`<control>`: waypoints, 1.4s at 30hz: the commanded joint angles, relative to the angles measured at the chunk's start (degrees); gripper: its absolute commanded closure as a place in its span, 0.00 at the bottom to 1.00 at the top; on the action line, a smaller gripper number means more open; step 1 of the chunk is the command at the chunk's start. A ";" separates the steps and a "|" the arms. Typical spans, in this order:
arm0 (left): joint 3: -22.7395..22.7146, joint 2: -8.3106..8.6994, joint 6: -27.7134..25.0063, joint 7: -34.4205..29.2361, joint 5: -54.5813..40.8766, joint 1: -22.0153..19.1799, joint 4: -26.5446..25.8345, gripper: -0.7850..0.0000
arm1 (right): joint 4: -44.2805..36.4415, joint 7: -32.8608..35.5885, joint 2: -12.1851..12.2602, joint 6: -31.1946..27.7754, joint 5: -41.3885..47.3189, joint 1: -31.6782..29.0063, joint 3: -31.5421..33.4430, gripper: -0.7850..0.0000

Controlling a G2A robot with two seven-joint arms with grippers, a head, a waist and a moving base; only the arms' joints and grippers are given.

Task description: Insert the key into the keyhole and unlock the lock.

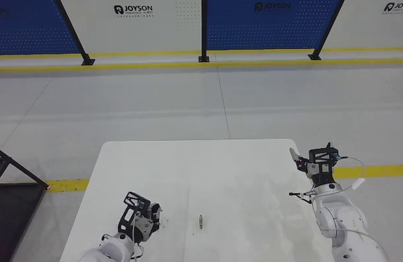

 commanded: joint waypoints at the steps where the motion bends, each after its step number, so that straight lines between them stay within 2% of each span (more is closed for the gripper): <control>1: -3.12 0.24 -5.39 5.89 -4.00 1.65 -0.26 1.00 | -0.62 -0.71 -0.08 -0.02 -1.79 -0.86 -0.82 0.00; 3: -5.74 0.54 -11.54 11.06 -5.43 3.02 -0.08 1.00 | -2.12 -1.27 -0.19 -0.45 -4.11 -2.52 -2.78 0.00; 6: -8.58 0.72 -17.92 18.87 -7.95 4.92 1.59 1.00 | -4.18 -2.12 -0.13 -3.78 -8.56 -5.52 -5.69 0.00; 10: -11.33 0.88 -23.79 25.34 -11.07 5.35 4.30 1.00 | -7.01 -3.00 0.04 -8.81 -16.81 -9.83 -11.15 0.00; 13: -11.33 0.88 -23.79 25.34 -11.07 5.35 4.30 1.00 | -7.92 -3.65 0.30 -14.69 -22.05 -12.18 -15.51 0.00; 17: -11.33 0.88 -23.79 25.34 -11.07 5.35 4.30 1.00 | -7.59 -3.84 0.34 -19.42 -25.87 -12.75 -20.67 0.00; 22: -11.33 0.88 -23.79 25.34 -11.07 5.35 4.30 1.00 | -5.16 -3.64 -0.22 -21.61 -26.30 -11.22 -27.51 0.00; 26: -11.33 0.88 -23.79 25.34 -11.07 5.35 4.30 1.00 | -0.89 -2.11 -1.18 -20.04 -23.57 -8.63 -32.28 0.00; 33: -11.33 0.88 -23.79 25.34 -11.07 5.35 4.30 1.00 | 9.07 -0.17 -3.83 -11.39 -13.94 -2.30 -38.35 0.00; 38: -11.33 0.88 -23.79 25.34 -11.07 5.35 4.30 1.00 | 13.41 0.54 -5.23 -6.91 -11.53 0.66 -41.64 0.00; 42: -11.33 0.88 -23.79 25.34 -11.07 5.35 4.30 1.00 | 15.87 0.85 -5.97 -5.52 -10.61 2.33 -43.45 0.00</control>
